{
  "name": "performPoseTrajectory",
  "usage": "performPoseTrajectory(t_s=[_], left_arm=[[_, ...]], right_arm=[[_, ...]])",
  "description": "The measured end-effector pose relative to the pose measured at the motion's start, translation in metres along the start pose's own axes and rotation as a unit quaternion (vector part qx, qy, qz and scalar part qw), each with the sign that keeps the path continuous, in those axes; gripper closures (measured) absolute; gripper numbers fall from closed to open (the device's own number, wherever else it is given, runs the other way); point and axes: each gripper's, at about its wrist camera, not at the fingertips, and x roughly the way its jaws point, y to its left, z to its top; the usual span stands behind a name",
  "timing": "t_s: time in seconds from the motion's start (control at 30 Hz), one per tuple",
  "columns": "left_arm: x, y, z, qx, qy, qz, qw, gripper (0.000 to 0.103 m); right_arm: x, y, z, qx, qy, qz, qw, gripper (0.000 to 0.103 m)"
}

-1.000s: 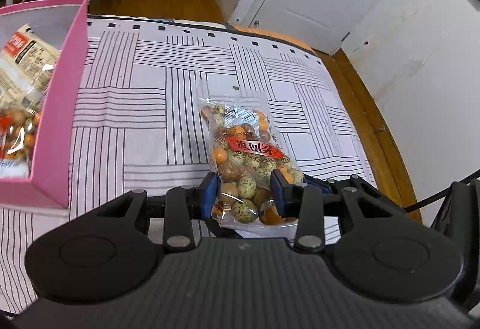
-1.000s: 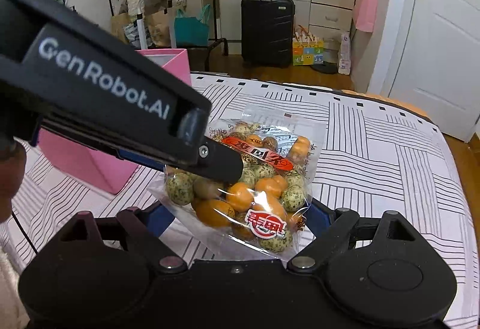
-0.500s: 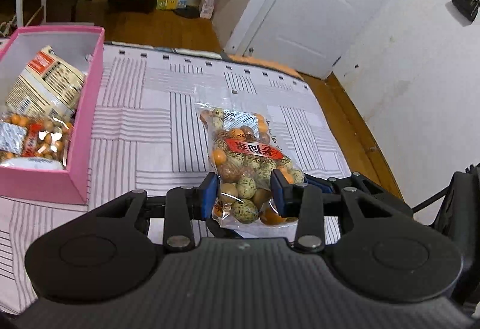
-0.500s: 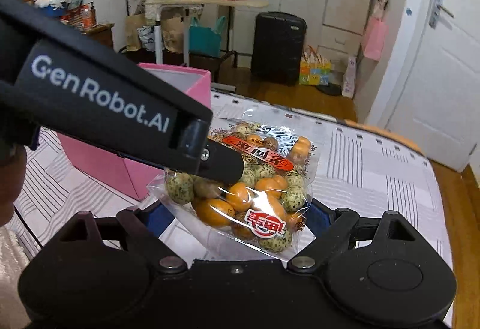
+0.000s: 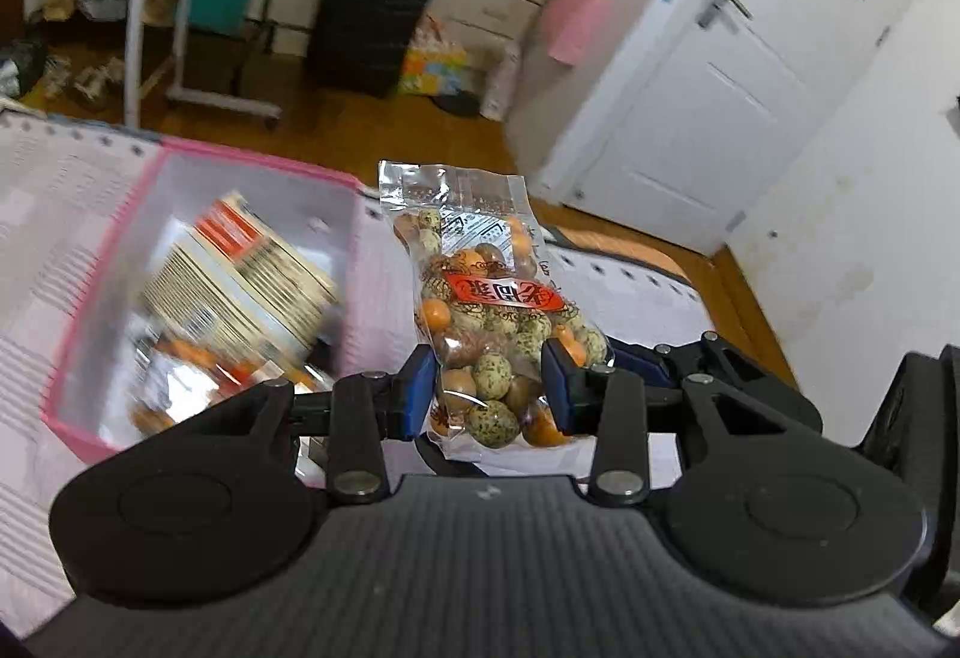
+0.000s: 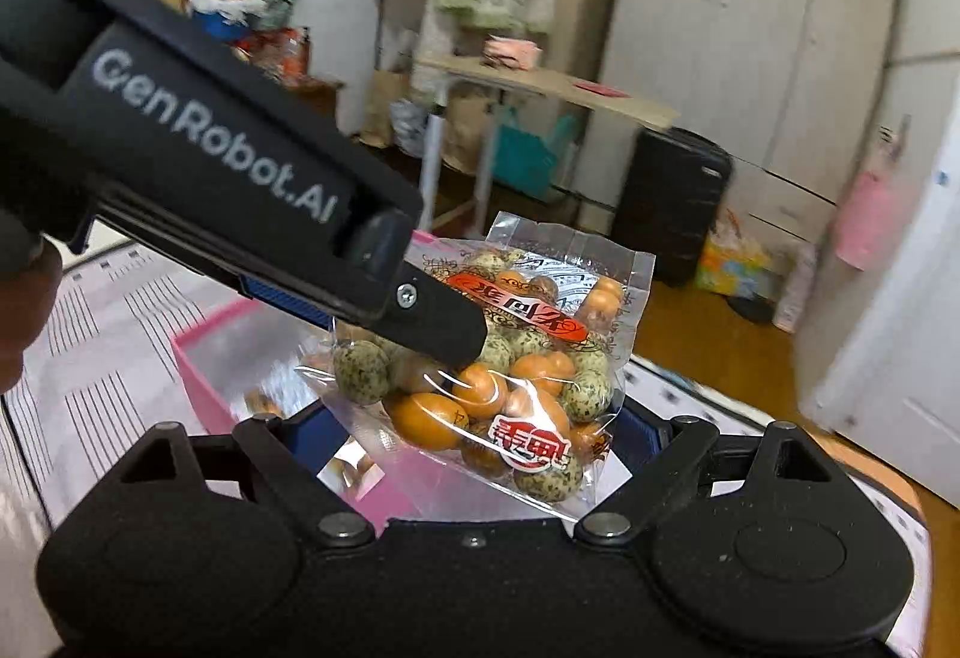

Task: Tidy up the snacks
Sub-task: 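Carry the nut bag into the pink box and open both tools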

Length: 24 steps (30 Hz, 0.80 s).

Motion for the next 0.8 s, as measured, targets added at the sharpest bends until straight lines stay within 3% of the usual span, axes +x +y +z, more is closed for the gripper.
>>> performPoseTrajectory(t_s=[0.13, 0.3, 0.63, 0.7, 0.8], left_arm=[[0.003, 0.035, 0.018, 0.019, -0.002, 0.023, 0.9996, 0.067], [0.018, 0.082, 0.026, 0.001, -0.01, 0.036, 0.9993, 0.067], [0.053, 0.154, 0.015, -0.032, 0.007, 0.06, 0.9977, 0.066], [0.061, 0.164, 0.012, -0.037, 0.031, 0.068, 0.9965, 0.066], [0.063, 0.169, 0.007, -0.028, 0.044, 0.098, 0.9938, 0.066]], right_arm=[[0.037, 0.003, 0.012, 0.025, -0.004, 0.052, 0.998, 0.011], [0.082, 0.017, 0.012, 0.028, -0.011, 0.074, 0.997, 0.011], [0.149, 0.039, 0.002, 0.048, 0.072, 0.181, 0.98, 0.003], [0.157, 0.046, -0.004, 0.029, 0.104, 0.188, 0.976, 0.003], [0.147, 0.059, -0.017, -0.011, 0.103, 0.169, 0.98, 0.004]])
